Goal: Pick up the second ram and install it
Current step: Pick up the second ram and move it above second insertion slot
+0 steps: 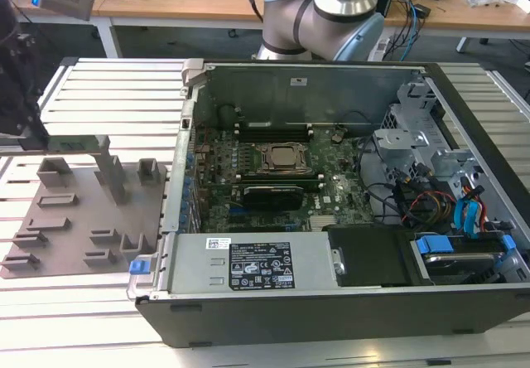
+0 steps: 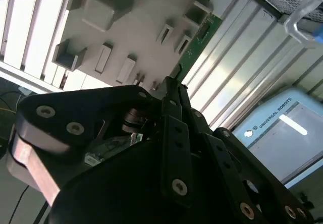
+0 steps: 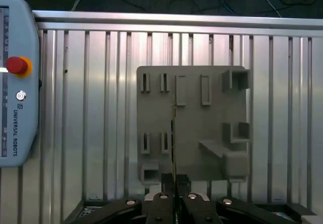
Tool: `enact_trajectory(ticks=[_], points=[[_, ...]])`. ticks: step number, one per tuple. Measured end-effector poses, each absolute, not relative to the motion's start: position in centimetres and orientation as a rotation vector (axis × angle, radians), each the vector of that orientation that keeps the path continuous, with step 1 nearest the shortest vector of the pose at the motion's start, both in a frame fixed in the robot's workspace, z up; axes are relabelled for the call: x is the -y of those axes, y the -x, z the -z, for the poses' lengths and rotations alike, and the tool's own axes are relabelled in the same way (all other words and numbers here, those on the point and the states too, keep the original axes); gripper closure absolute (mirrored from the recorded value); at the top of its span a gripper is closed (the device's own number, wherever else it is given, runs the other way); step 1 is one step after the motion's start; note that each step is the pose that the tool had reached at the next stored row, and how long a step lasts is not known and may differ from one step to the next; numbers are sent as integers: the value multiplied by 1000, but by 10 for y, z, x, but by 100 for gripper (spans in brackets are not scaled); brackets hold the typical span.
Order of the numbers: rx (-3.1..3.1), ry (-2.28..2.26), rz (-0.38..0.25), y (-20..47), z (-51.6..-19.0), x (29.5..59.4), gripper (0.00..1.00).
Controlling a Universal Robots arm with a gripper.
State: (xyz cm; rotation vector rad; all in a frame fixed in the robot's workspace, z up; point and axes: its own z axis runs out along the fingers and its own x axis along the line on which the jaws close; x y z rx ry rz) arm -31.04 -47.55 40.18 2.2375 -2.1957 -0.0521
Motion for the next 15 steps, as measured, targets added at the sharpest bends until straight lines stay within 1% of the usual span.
enact_trajectory(ticks=[8,15], points=[[2195,-2238,52,256,-402,476,87],[2196,-2238,52,220,-402,476,87]])
